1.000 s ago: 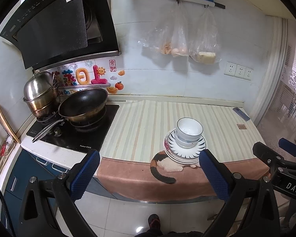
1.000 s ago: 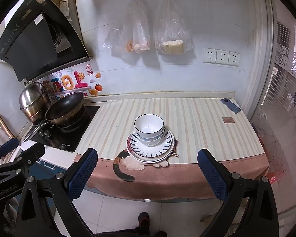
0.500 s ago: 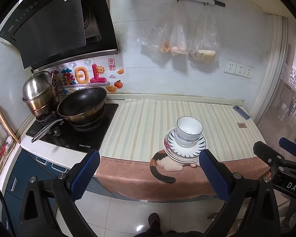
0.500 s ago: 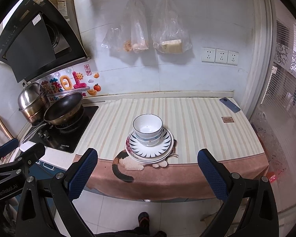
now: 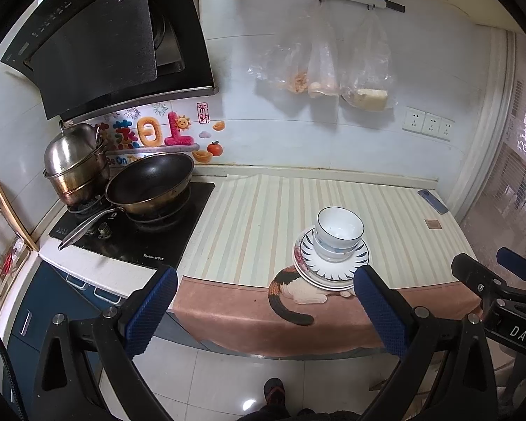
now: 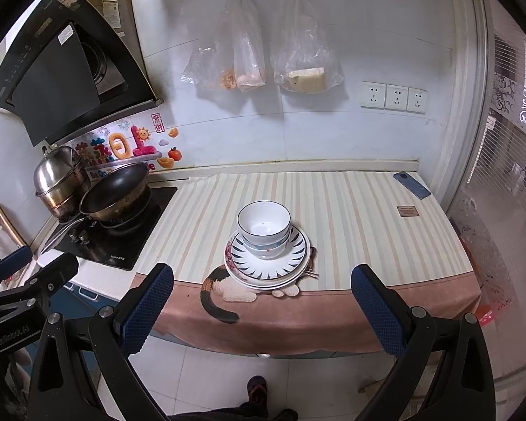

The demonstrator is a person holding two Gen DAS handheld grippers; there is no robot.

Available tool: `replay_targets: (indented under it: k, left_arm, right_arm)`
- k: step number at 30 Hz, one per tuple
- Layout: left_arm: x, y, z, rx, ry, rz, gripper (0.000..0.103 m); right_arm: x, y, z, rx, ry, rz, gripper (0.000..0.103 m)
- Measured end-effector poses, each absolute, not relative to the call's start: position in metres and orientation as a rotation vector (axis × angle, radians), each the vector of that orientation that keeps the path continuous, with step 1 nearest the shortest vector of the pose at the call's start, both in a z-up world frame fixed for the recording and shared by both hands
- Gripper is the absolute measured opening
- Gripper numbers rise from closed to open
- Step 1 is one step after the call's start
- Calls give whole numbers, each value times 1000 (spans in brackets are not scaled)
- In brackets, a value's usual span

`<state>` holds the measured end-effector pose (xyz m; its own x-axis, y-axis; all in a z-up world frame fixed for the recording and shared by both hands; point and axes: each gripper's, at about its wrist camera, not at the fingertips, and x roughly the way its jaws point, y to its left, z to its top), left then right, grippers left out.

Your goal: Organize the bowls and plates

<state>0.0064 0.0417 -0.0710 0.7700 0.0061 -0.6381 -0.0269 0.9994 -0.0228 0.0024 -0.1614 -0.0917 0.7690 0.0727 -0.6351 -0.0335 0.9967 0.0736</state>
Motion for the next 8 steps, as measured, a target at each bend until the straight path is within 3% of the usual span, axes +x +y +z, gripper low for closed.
replay_targets:
  k: [8]
  left_arm:
    - [7,42,-71,-31,693,17,103]
  right_arm:
    - [3,-164,-92,62,686,56,103]
